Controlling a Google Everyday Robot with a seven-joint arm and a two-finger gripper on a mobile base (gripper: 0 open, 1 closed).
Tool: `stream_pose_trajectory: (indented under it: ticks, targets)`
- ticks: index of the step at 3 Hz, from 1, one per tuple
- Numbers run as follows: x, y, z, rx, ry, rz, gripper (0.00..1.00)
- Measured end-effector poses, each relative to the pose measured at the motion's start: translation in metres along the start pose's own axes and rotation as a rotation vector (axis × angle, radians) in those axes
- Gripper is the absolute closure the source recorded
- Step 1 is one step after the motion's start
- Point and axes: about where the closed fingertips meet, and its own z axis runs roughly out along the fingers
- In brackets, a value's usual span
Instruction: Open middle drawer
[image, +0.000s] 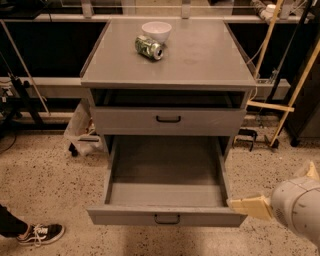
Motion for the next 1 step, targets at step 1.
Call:
stream_pose_trajectory:
  ticks: [1]
  targets:
    - [0.0000,0.0002,0.0001,0.000,0.000,0.000,0.00]
